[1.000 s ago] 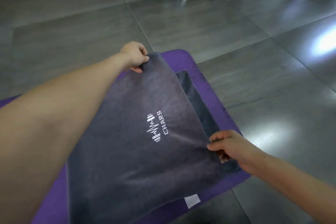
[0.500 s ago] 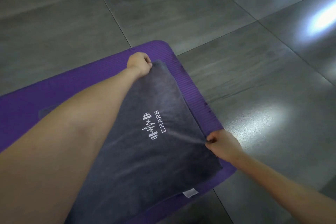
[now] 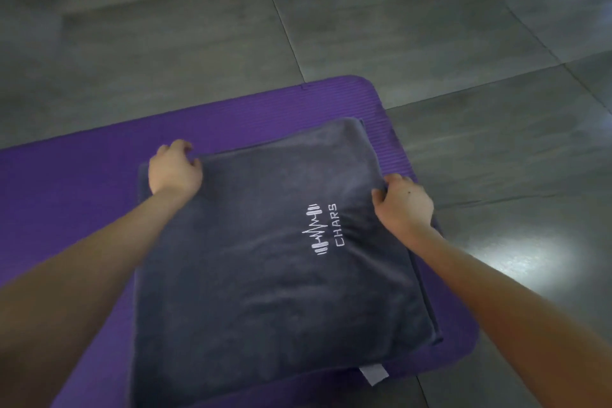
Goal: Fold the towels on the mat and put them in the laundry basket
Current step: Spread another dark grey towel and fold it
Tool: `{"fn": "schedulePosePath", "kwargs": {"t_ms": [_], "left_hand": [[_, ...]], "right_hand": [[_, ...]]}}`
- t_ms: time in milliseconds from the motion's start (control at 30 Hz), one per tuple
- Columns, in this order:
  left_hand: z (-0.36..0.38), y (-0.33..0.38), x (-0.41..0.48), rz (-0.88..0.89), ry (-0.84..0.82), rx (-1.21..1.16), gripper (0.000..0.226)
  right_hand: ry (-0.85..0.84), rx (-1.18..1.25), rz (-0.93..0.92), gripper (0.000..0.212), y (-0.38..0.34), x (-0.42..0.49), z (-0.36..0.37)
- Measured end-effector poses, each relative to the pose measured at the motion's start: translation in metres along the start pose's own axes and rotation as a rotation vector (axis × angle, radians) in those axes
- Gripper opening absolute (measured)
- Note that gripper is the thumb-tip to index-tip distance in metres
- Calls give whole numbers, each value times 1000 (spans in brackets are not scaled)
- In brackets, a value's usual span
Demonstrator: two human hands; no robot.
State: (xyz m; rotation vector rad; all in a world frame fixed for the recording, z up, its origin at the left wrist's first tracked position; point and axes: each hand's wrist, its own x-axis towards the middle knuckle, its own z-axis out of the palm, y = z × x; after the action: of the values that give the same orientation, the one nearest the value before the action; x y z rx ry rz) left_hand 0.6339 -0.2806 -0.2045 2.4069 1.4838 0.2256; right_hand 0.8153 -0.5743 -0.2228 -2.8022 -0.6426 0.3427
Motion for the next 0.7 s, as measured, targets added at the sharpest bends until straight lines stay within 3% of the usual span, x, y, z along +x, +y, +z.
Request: {"fn": "schedulePosePath", "kwargs": {"t_ms": [133, 233, 333, 433, 533, 600, 700], "left_hand": [[-20, -72, -23, -324, -22, 80, 37], [-23, -105, -41, -488, -133, -13, 37], [-17, -120, -56, -545, -226, -149, 33], [-10, -125, -63, -602, -177, -275, 29], [-7, -119, -64, -551, -174, -256, 17], [-4, -119, -59, -536, -161, -228, 29], [-4, -123, -40, -512, -107, -230, 27]], "right_hand": [[36, 55, 31, 47, -32, 49, 11], [52, 101, 114, 57, -47, 82, 12], [15, 158, 145, 58, -54, 106, 13], [-13, 237, 152, 49, -59, 117, 15], [7, 260, 174, 38, -62, 113, 18], [40, 256, 166, 30, -64, 110, 21], [75, 295, 187, 26, -66, 111, 19]]}}
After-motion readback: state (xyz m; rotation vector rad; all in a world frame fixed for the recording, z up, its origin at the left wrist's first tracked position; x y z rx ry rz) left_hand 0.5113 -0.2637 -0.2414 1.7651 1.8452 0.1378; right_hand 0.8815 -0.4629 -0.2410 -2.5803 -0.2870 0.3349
